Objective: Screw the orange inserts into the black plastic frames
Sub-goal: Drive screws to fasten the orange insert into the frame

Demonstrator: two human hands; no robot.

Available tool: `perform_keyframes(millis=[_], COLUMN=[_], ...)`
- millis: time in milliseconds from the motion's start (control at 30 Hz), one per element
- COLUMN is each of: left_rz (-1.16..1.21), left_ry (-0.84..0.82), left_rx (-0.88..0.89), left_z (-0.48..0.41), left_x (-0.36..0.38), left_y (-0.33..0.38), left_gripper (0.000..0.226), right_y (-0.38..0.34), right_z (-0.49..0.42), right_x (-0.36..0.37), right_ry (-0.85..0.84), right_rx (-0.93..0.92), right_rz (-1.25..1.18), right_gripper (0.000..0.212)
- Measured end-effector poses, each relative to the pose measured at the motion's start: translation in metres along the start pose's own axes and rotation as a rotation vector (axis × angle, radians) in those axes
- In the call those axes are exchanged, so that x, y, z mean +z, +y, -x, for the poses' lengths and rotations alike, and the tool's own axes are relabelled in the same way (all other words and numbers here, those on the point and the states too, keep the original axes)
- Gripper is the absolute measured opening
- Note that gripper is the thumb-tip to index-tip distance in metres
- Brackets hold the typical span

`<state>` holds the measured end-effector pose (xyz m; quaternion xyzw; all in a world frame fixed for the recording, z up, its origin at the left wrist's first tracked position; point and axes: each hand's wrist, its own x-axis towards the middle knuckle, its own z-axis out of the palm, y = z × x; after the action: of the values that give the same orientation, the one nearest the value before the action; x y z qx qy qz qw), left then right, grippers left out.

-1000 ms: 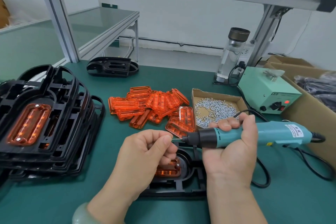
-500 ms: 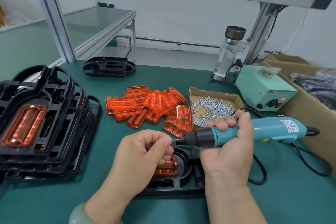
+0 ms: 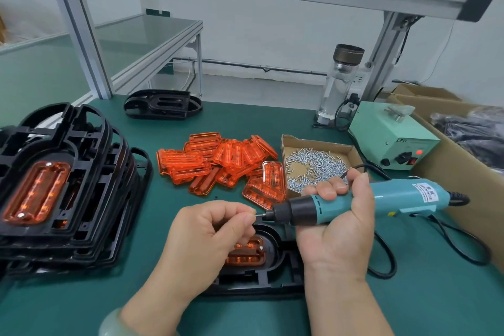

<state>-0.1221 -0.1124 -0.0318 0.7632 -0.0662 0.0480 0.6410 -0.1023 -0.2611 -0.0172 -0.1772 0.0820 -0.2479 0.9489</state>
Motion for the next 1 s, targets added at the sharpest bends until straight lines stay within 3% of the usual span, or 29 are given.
perform_keyframes(millis=[200, 400, 633, 733, 833, 1000], left_rz=[0.088, -0.040, -0.092, -0.294, -0.497, -0.637], left_ry=[-0.019, -0.004, -0.003, 0.033, -0.059, -0.218], left_rx=[-0.070, 0.034, 0.072, 0.071, -0.013, -0.077], left_z=[0.001, 0.000, -0.002, -0.004, -0.002, -0.001], left_x=[-0.001, -0.001, -0.009, -0.029, -0.044, -0.047], left_y=[-0.003, -0.001, -0.004, -0.010, -0.018, -0.027], left_gripper=[0.019, 0.018, 0.033, 0.036, 0.030, 0.025], right_y=[-0.002, 0.001, -0.004, -0.009, -0.013, -0.012], right_z=[-0.001, 0.000, -0.003, -0.005, -0.007, -0.007], right_x=[-0.001, -0.001, -0.001, -0.002, -0.002, 0.000], right_ry=[0.000, 0.002, 0.004, 0.022, 0.037, 0.045], right_rx=[0.005, 0.012, 0.013, -0.001, -0.025, -0.037], right_rz=[-0.006, 0.005, 0.003, 0.025, 0.065, 0.101], right_gripper=[0.014, 0.016, 0.019, 0.018, 0.020, 0.021])
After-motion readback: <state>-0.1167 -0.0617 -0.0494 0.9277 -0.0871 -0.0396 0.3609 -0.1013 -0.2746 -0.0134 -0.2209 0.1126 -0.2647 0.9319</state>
